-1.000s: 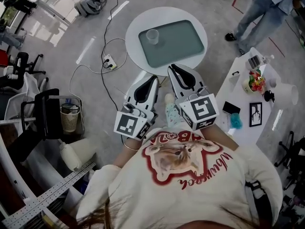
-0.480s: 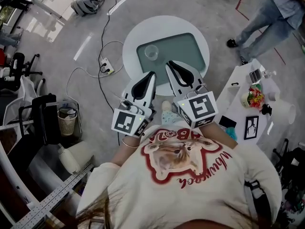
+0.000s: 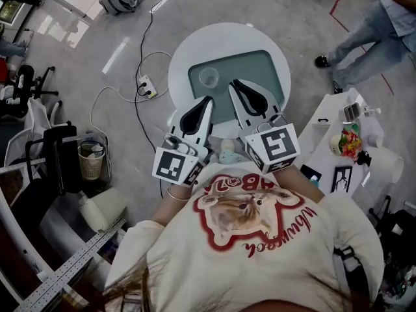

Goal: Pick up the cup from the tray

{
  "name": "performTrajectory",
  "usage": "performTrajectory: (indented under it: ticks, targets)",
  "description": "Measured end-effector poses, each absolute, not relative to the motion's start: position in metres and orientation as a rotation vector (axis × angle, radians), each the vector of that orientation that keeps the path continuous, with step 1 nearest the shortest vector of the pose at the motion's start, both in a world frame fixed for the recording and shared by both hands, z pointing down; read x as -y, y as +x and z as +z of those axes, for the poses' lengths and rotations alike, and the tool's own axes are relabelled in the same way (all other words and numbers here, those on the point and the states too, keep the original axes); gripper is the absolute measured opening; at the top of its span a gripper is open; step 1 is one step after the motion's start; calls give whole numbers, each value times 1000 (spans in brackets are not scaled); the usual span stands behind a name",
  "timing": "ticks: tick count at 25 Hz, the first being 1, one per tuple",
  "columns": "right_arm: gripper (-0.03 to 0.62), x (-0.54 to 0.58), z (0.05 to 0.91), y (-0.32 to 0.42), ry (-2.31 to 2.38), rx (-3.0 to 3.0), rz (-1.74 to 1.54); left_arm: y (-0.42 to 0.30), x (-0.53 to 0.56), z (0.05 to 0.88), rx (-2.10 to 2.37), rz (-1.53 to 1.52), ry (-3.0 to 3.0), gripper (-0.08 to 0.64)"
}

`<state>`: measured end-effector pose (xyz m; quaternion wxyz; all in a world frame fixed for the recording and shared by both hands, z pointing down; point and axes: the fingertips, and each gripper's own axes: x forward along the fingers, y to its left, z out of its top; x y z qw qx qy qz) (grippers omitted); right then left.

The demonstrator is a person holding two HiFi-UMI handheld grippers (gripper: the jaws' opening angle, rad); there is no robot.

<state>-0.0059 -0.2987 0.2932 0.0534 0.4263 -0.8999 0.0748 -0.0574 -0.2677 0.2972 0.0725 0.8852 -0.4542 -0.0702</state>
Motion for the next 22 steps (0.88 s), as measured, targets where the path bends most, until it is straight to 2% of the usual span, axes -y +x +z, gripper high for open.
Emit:
performTrajectory:
  ticks: [13,14,17,22]
  targets:
    - [54,311,309,-9,1306,2701,291,-67,281,301,1323,-179,2665,14]
    - [67,311,312,-11,1300,2698,299,-69,280,304,1323,-174,2658,14]
    - [208,310,322,-18,1259,2692,322,-74,280,311,1324,-162,2639,14]
    - [264,309,344,-27,1215,2663,328,-80,278,322,1325,-151,2615,14]
